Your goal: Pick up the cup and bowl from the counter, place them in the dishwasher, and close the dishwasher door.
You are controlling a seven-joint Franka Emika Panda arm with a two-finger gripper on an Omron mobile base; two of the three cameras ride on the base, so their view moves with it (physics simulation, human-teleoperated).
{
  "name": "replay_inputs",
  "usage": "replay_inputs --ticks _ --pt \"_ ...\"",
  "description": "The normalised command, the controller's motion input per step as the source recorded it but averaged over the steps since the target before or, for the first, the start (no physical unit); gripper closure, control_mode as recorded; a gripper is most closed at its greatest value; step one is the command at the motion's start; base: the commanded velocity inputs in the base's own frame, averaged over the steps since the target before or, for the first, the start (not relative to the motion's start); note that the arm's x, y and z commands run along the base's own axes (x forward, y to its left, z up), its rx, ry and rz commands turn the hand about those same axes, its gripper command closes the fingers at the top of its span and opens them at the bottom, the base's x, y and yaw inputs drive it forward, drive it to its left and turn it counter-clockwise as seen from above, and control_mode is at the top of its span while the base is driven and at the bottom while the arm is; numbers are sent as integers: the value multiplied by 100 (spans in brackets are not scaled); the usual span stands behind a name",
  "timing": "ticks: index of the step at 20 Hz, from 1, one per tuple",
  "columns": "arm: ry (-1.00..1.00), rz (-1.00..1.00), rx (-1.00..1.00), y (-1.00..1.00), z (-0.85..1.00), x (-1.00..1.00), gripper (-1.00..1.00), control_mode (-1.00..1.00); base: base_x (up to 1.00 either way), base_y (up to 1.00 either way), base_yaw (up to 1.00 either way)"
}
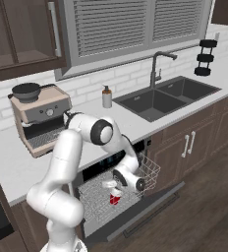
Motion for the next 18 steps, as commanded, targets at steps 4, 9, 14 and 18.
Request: replay_inputs --ticks 4,9,14,18 --pt "-5 0 -1 -6 -80 3 100 -100 0 0 0" --pt "-3 1 -8 16 -16 30 100 -100 0 0 0" --pt "-6 2 -8 6 -15 22 100 -100 0 0 0" --pt "0 14 -3 0 -17 14 100 -100 0 0 0"
